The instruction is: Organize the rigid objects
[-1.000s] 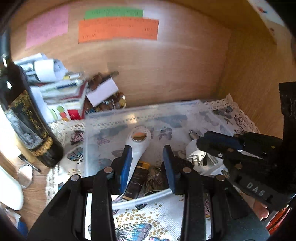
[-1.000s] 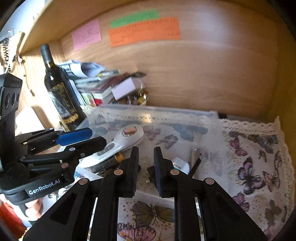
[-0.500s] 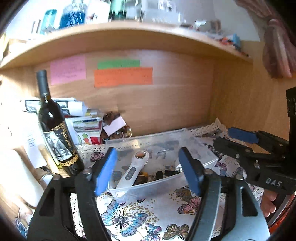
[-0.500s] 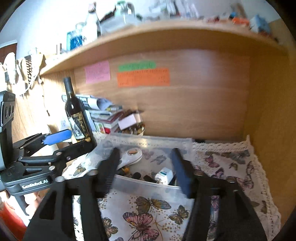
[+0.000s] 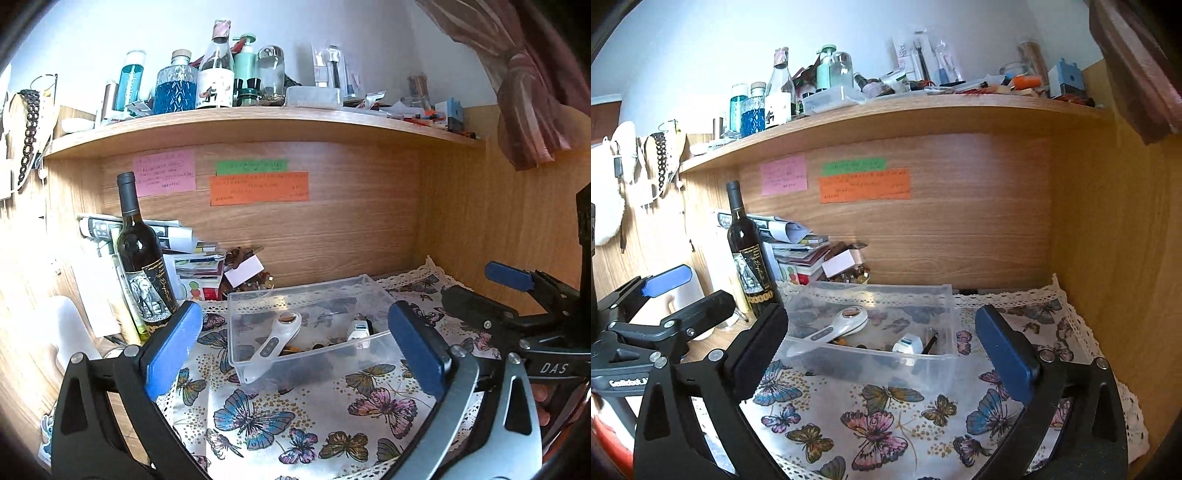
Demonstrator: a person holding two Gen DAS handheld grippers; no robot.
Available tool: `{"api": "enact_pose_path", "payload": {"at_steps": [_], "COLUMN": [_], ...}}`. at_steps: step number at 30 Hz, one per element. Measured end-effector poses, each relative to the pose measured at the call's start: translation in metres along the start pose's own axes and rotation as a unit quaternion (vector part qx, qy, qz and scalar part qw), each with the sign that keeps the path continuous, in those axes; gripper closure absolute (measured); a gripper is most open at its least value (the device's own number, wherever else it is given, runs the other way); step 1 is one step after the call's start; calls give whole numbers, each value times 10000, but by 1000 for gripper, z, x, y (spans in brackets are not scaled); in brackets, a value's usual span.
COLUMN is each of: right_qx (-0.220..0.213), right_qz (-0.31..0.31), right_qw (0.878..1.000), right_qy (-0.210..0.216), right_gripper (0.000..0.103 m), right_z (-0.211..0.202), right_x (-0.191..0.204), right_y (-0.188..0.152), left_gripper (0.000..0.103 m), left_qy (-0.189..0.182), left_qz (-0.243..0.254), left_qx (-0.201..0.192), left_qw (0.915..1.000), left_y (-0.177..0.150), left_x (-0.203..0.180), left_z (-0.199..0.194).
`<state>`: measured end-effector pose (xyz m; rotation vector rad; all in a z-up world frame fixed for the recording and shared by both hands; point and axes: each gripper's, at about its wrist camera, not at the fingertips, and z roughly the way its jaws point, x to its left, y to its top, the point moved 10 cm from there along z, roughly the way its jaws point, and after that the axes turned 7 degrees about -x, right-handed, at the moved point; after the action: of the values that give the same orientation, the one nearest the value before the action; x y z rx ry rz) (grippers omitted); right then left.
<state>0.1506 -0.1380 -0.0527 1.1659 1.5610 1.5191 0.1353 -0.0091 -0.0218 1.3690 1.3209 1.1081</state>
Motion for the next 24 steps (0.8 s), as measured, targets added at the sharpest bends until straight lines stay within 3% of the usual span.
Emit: {"api": "enact_pose_path", "payload": {"at_steps": [24], "right_qx": [-61], "right_qz": [-63], "right_qw": [9999], "right_qy": [69], "right_gripper": [1], "right_z": [-6], "right_x": [4], "right_y": [1], "left_gripper": [0], "left_qy": [71], "left_qz": [-107], "left_qx": [2], "left_qw": [9999], "left_y": [-1], "left_x": [5], "left_z": [2]}}
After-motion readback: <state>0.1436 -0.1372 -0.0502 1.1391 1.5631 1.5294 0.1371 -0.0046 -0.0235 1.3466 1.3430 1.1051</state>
